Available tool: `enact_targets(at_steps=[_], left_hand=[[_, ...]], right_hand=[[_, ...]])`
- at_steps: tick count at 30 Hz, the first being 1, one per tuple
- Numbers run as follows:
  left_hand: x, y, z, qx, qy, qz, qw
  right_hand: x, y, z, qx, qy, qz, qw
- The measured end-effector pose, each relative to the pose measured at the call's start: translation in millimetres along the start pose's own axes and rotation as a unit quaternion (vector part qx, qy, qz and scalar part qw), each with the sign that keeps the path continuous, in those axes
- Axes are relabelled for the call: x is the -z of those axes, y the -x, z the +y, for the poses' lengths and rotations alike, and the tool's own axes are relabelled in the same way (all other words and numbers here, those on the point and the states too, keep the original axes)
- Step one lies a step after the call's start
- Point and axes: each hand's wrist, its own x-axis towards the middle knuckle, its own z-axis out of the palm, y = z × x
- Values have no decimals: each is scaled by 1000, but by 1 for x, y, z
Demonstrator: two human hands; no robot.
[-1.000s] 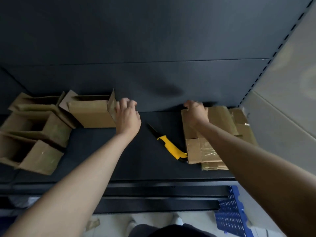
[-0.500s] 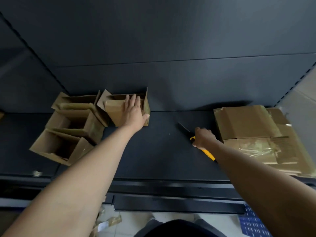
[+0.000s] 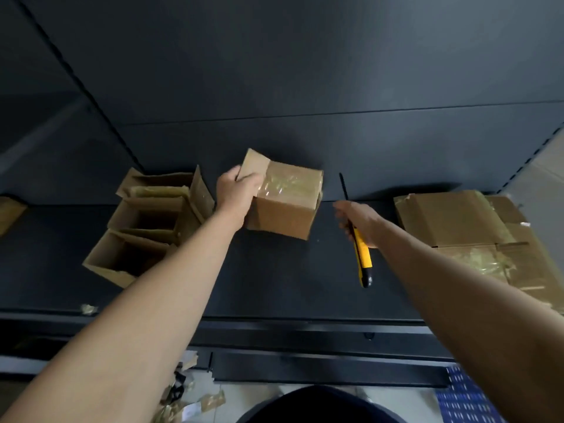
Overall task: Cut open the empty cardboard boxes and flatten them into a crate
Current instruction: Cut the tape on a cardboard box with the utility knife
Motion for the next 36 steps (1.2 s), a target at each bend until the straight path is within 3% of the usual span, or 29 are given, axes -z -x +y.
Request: enact_targets(at_steps=[3, 5, 7, 10, 13, 14, 16, 18, 21, 26, 30, 36], left_hand=[[11, 1, -2, 148, 212, -50, 965], [16, 4, -13, 206, 261, -69, 941], [16, 9, -32, 244, 217, -76, 942], [12, 22, -56, 283, -2, -67, 957], [10, 32, -63, 197, -242, -11, 950], [10, 33, -60, 156, -237, -3, 959], [12, 35, -51, 133, -115, -35, 984], [17, 37, -46, 125, -65, -131, 981], [20, 41, -47, 96, -138, -240, 956], [22, 42, -50, 105, -172, -300, 932], [23, 43, -55, 91, -226, -312, 918], [27, 45, -60, 63, -259, -328, 906]], right_hand=[[9, 7, -13, -17, -89, -71, 993], [16, 9, -20, -10, -154, -148, 977], [19, 10, -23, 11, -154, -182, 971], [14, 11, -20, 44, -53, -111, 991], [4, 13, -16, 76, 57, -71, 993], [1, 14, -15, 79, 92, -65, 990], [-7, 16, -14, 82, 157, -49, 983], [-14, 20, -16, 88, 208, -24, 974], [-22, 25, -23, 83, 277, -2, 957], [-21, 33, -44, 146, 369, -58, 916], [-17, 44, -55, 143, 420, -159, 882], [-24, 64, -60, 129, 539, -195, 809]])
